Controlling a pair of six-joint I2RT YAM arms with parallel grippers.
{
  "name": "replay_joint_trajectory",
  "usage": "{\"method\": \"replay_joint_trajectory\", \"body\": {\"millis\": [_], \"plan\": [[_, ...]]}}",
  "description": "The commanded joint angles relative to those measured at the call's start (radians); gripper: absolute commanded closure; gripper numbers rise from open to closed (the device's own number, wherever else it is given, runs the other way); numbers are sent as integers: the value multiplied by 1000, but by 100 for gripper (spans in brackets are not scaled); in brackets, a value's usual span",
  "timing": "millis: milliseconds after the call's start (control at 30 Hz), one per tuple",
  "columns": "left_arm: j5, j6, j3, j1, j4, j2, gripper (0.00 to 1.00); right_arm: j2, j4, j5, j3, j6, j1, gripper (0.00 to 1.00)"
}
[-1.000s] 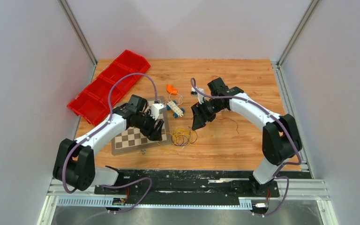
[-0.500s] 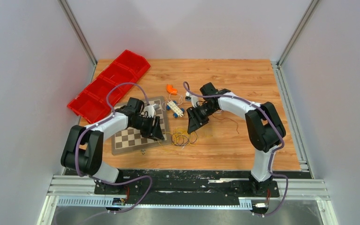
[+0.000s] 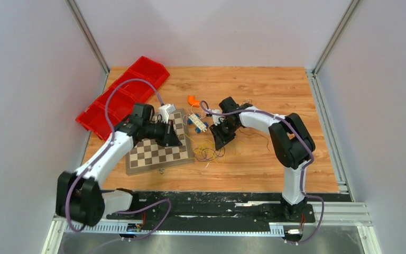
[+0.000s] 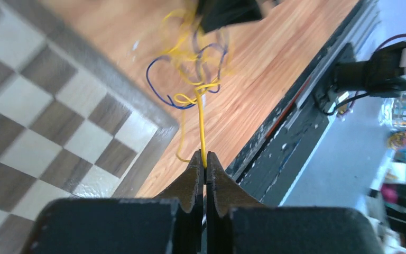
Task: Untangle the cables
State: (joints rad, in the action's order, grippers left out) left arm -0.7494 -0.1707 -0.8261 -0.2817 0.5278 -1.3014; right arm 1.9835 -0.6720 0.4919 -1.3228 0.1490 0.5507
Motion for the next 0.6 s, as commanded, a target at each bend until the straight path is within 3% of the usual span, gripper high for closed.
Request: {"method": "replay_joint_trajectory", "body": {"millis": [0, 233, 433, 567], "plan": [[-37, 55, -119, -3, 54, 221, 100, -32, 31, -244, 46, 83, 0, 69], [42, 44, -389, 2, 93, 380, 100, -47, 31, -386, 92, 142, -4, 69], [104, 24, -691, 42, 123, 319, 100, -68, 26, -422, 97, 148, -39, 66], [177, -24, -895, 130, 169, 231, 100, -75, 11, -415, 100, 165, -85, 64]]}}
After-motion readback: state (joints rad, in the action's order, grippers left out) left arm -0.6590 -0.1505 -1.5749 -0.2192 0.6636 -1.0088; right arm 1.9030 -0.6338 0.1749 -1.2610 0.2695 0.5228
